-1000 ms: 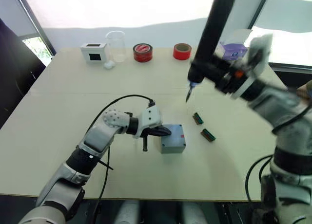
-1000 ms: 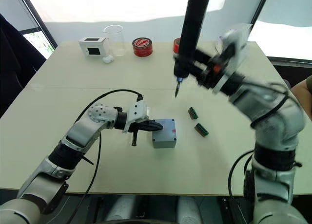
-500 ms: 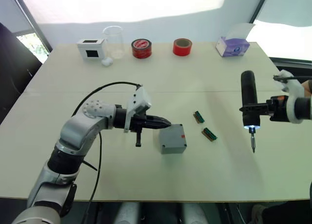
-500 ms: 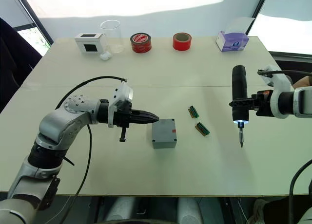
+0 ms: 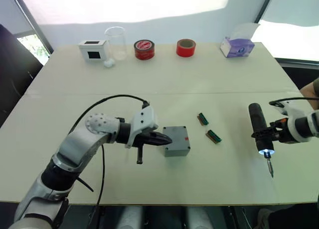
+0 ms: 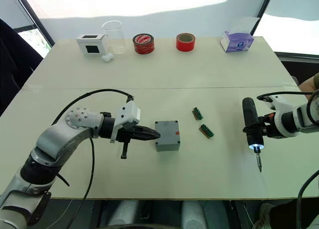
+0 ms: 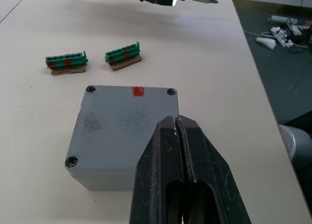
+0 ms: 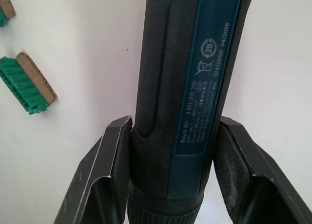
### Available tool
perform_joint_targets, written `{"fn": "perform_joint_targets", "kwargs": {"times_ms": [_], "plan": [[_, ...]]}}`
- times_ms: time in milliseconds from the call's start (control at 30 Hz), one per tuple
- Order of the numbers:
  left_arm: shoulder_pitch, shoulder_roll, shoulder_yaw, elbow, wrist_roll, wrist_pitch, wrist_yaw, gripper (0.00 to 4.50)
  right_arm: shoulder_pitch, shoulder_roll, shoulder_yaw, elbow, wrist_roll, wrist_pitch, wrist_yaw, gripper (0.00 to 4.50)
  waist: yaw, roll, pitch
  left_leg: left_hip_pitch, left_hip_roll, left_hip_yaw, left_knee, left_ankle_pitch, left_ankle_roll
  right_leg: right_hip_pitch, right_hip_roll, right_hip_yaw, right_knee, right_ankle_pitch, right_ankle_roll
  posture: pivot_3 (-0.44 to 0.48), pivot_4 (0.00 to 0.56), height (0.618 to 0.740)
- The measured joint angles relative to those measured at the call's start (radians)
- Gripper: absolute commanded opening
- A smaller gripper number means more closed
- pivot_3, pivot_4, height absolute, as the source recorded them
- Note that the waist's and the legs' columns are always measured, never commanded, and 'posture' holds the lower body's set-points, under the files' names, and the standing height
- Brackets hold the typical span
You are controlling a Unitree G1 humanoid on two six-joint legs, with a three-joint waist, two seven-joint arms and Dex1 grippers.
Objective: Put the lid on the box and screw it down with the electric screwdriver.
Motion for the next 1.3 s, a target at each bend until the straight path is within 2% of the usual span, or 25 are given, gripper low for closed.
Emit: {"fn": "perform_joint_targets", "kwargs": {"times_ms": [67,133,167,300,800,1300], "plan": [[0.006,0.0,0.007,-0.001,-0.016,0.017,0.01,0.0,-0.002,0.023,0.025,0.016,-0.037,-0.019,0.022,1.85,0.002,0.0,0.0,0.0,0.0,0.0,0.001,0.0,0.0,0.0,0.0,0.0,0.0,0.0,0.001,0.0,0.15,0.74],[0.007,0.006,0.014,-0.004,-0.027,0.021,0.014,0.0,-0.001,0.035,0.045,0.028,-0.07,-0.03,0.044,2.84,0.004,0.0,0.0,0.0,0.0,0.0,0.001,0.0,0.0,0.0,0.0,0.0,0.0,0.0,0.001,0.0,0.15,0.74],[0.007,0.012,0.017,-0.006,-0.029,0.026,0.015,0.0,-0.001,0.036,0.048,0.027,-0.082,-0.038,0.057,3.02,0.004,0.0,0.0,0.0,0.0,0.0,0.001,0.0,0.0,0.0,0.0,0.0,0.0,0.0,0.001,0.0,0.15,0.74],[0.007,0.032,0.029,-0.008,-0.042,0.039,0.018,0.0,-0.001,0.036,0.05,0.025,-0.128,-0.069,0.097,4.43,0.003,0.0,0.0,0.0,0.0,0.0,0.002,0.0,0.0,0.001,0.0,0.0,0.0,0.001,0.002,0.0,0.15,0.74],[-0.026,0.055,0.054,0.022,-0.051,0.035,0.017,0.0,0.076,0.052,-0.018,-0.051,-0.214,-0.099,0.141,4.49,0.005,-0.001,0.0,0.001,0.0,-0.002,0.01,-0.002,0.003,0.007,0.001,-0.001,0.001,0.002,0.003,0.0,0.15,0.74],[-0.034,0.067,0.061,0.032,-0.051,0.037,0.035,0.0,0.066,0.051,-0.012,-0.029,-0.303,-0.164,0.199,4.49,0.004,-0.001,0.0,0.001,0.0,-0.002,0.011,-0.002,0.003,0.007,0.001,-0.001,0.001,0.002,0.004,0.0,0.15,0.74]]}}
